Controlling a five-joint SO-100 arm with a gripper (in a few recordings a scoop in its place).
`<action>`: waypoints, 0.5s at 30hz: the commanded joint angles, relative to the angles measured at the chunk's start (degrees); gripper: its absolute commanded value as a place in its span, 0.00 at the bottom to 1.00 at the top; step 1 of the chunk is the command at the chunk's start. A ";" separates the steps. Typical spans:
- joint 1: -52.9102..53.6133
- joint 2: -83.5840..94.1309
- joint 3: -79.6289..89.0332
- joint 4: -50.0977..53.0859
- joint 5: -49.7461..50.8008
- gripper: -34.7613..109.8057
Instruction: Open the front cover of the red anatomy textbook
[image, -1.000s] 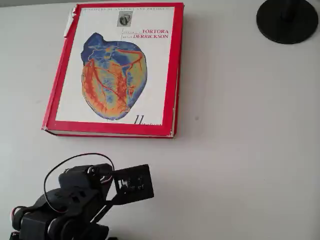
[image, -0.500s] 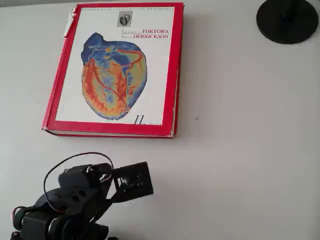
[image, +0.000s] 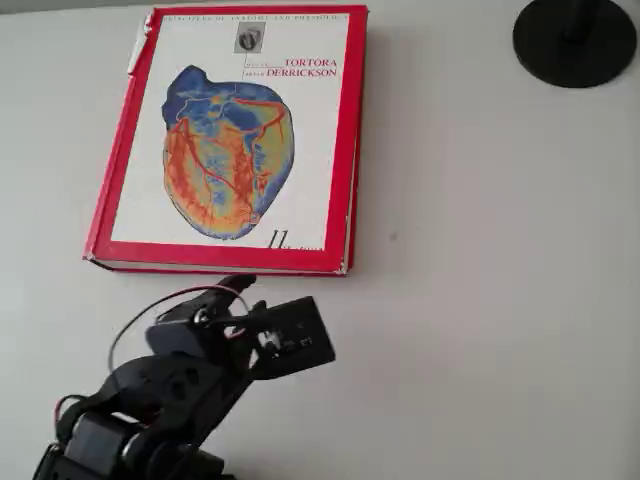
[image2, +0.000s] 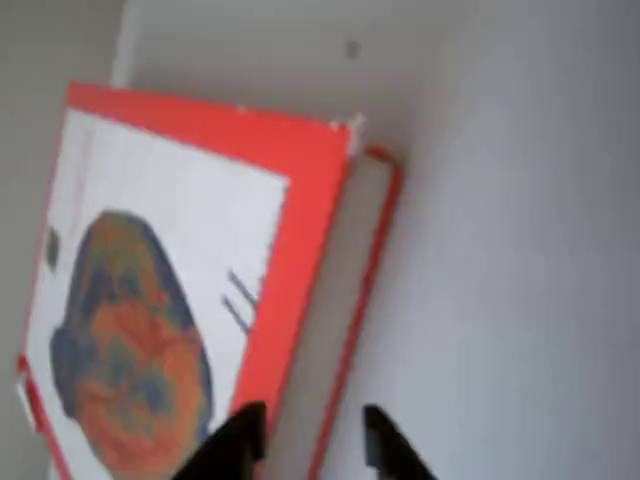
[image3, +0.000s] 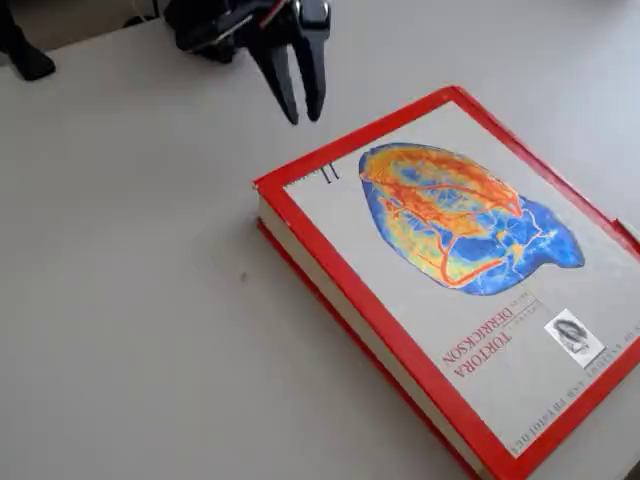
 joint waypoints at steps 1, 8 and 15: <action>1.58 -16.00 -7.21 -9.32 1.49 0.34; 2.55 -29.27 -15.21 -16.08 2.46 0.34; 4.31 -40.08 -19.25 -22.41 2.99 0.34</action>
